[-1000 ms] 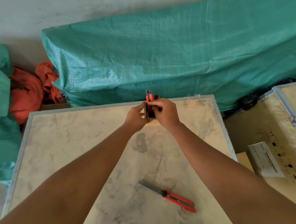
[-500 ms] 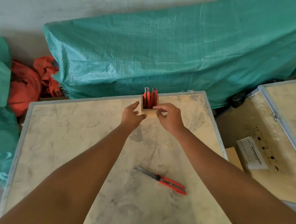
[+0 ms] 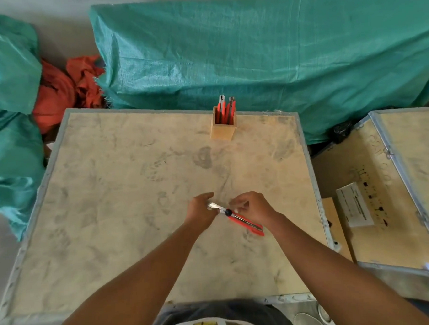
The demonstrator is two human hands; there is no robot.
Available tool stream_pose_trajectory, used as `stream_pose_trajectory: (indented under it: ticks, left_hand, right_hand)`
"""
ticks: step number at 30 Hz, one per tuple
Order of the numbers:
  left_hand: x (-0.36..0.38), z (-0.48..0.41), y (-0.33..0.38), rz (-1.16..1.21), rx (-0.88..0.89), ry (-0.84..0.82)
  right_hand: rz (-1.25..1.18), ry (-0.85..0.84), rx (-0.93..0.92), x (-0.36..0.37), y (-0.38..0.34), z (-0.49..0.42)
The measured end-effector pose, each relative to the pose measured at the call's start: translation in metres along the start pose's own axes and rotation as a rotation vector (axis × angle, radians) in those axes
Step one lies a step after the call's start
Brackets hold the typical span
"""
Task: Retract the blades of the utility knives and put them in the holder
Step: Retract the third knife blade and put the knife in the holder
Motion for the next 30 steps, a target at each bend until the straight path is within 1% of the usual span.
stream_pose_trajectory:
  ticks: [3, 6, 10, 16, 20, 22, 24, 26, 30]
  left_hand:
    - [0.018, 0.003, -0.014, -0.167, 0.013, 0.005]
    - [0.027, -0.002, -0.016, -0.249, 0.024, 0.041]
    - [0.031, -0.001, -0.007, -0.302, 0.071, 0.088]
    - [0.035, 0.003, -0.018, -0.268, 0.032, 0.111]
    - [0.041, 0.012, -0.019, -0.102, 0.003, 0.038]
    - [0.046, 0.02, -0.016, 0.014, -0.017, -0.022]
    - [0.049, 0.03, -0.008, 0.161, 0.001, -0.09]
    - [0.046, 0.041, 0.002, 0.285, 0.018, -0.105]
    - [0.034, 0.066, 0.025, 0.376, 0.09, -0.114]
  right_hand:
    - [0.058, -0.085, -0.042, 0.017, -0.001, 0.011]
    - [0.098, -0.059, -0.047, 0.027, 0.001, 0.014]
    - [0.074, -0.027, -0.061, 0.033, 0.006, 0.014]
    - [-0.056, 0.053, -0.03, 0.035, 0.014, 0.021]
    - [-0.27, 0.066, 0.039, 0.031, 0.02, 0.023]
    - [-0.384, 0.102, 0.03, 0.022, 0.015, 0.024]
    - [-0.489, 0.161, 0.011, 0.008, 0.006, 0.026]
    - [-0.57, 0.205, -0.017, -0.007, -0.006, 0.028]
    - [-0.701, 0.282, -0.075, -0.038, -0.032, 0.03]
Point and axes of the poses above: each hand's wrist, its own z-axis away from the middle knuckle, its own x-axis out of the palm, y = z × x, the point moved 6 cm from there along -z, towards the middle knuckle, and after that the axes turned 11 degrees about -x, right-handed, at the moved point
